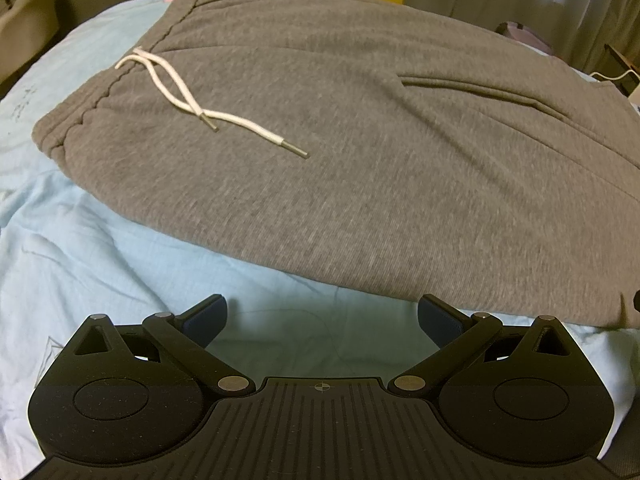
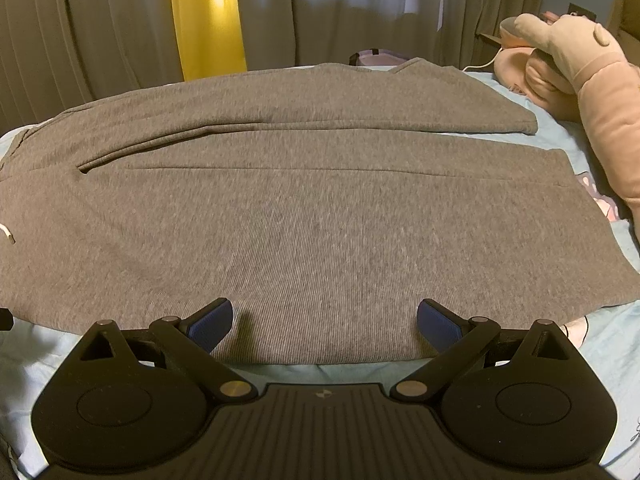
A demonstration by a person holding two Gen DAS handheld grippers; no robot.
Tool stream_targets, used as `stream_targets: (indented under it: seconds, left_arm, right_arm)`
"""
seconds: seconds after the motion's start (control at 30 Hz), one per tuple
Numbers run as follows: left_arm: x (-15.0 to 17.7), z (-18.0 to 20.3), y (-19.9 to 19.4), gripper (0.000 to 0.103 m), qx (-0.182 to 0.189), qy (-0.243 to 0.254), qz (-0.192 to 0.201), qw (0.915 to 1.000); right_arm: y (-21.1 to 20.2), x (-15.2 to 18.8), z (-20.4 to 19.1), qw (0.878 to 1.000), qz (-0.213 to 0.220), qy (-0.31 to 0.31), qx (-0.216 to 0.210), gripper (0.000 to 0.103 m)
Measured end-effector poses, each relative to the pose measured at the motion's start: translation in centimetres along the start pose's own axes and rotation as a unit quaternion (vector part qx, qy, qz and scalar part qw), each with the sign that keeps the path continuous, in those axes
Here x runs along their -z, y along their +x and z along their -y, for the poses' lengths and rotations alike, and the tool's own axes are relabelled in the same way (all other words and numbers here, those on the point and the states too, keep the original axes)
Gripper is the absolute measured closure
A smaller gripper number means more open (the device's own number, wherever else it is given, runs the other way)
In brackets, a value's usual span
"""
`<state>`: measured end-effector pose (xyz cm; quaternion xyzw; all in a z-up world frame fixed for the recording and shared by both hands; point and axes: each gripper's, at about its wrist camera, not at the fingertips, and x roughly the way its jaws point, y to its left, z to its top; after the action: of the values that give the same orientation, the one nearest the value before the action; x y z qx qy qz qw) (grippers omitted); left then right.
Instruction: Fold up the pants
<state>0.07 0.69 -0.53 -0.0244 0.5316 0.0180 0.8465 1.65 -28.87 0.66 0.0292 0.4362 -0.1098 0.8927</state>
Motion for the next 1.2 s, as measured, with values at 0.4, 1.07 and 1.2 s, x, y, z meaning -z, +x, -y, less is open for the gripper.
stream_targets:
  seconds: [0.4, 1.07, 1.2]
  left_arm:
    - [0.03, 0.07, 0.14, 0.0, 0.0, 0.002, -0.003, 1.0]
    - [0.01, 0.3, 0.2, 0.0, -0.003, 0.007, -0.005, 1.0]
    - [0.05, 0.44, 0.16, 0.0, -0.004, 0.01, -0.005, 0.9999]
  right_arm:
    - [-0.01, 0.03, -0.04, 1.0, 0.0, 0.0, -0.001, 0.004]
    - [0.14, 0.09, -0.15, 1.0, -0.004, 0.001, -0.002, 0.004]
    - [0.2, 0.0, -0.09, 1.0, -0.006, 0.0, -0.004, 0.004]
